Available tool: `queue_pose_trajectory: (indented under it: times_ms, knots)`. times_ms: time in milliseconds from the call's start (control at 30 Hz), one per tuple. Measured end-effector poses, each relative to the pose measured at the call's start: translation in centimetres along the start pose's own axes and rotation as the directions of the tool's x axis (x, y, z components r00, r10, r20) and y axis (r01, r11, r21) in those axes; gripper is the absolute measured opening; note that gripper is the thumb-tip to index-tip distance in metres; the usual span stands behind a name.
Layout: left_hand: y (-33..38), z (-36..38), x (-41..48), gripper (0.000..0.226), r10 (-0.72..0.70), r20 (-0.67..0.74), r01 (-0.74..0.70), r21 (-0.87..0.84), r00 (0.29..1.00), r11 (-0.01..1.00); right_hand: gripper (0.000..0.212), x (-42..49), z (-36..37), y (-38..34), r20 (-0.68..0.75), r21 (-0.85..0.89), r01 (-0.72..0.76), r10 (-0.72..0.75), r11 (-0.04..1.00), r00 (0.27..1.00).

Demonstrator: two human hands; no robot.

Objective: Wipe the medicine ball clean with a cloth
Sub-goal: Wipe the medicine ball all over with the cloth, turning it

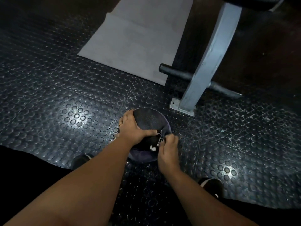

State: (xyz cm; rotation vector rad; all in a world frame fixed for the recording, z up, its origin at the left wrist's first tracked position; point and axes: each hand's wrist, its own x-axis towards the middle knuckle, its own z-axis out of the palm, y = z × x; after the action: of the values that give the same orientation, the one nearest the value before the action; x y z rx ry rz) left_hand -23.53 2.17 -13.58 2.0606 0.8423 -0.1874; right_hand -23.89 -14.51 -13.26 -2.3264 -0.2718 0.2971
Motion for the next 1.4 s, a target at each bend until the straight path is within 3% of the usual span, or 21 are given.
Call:
queue_pose_trajectory:
  times_ms: [167,300,367,467,533,600,667,833,1033,1233,1400]
  knots:
    - [-0.1,0.0,-0.7,0.14,0.051,0.046,-0.052,0.026,0.998,0.998,0.01,-0.4,-2.9,1.8,0.216,-0.041,0.101,-0.09,0.994,0.972]
    - [-0.4,-0.9,-0.9,0.143,0.049,0.102,-0.051,0.018,0.994,0.999,0.015,2.6,-5.8,1.5,-0.041,0.143,-0.096,0.103,0.985,0.994]
    - [-0.8,-1.8,-0.7,0.15,0.028,0.163,-0.039,0.066,0.986,0.997,0.032,4.6,-6.5,0.5,-0.078,0.07,-0.069,0.074,0.995,0.994]
    - [-1.2,-2.8,-1.0,0.154,0.004,0.251,-0.051,0.18,0.968,0.982,0.035,6.1,-6.1,-2.3,0.011,-0.018,0.161,-0.161,0.987,0.987]
    - [-1.5,-2.7,-1.5,0.158,0.01,0.277,-0.067,0.195,0.961,0.978,0.035,5.4,-4.4,-4.2,0.142,0.018,0.329,-0.328,0.944,0.934]
    - [-2.0,-2.1,-2.1,0.153,0.091,0.305,-0.188,0.304,0.948,0.934,0.035,3.9,-1.7,-4.8,0.295,0.017,0.444,-0.429,0.896,0.854]
    - [-2.6,-1.6,-2.5,0.15,0.146,0.307,-0.253,0.346,0.94,0.903,0.034,3.1,0.4,-4.2,0.335,-0.102,0.512,-0.455,0.853,0.825]
    - [-2.9,-1.4,-3.4,0.173,0.058,0.216,-0.112,0.245,0.975,0.963,0.024,6.3,2.7,-5.8,0.208,-0.306,0.424,-0.375,0.852,0.903]
    - [-2.6,-1.6,-3.1,0.173,0.033,0.188,-0.069,0.191,0.982,0.979,0.024,10.0,3.7,-7.2,0.292,-0.439,0.407,-0.301,0.801,0.908]
    - [-1.3,-2.2,-1.9,0.159,0.059,0.231,-0.108,0.204,0.971,0.973,0.024,6.9,1.1,-4.3,0.201,-0.375,0.42,-0.37,0.826,0.907]
    - [-1.1,-2.7,-0.8,0.16,-0.008,0.262,-0.038,0.169,0.965,0.985,0.023,0.3,-0.1,0.5,0.079,-0.263,0.284,-0.272,0.922,0.959]
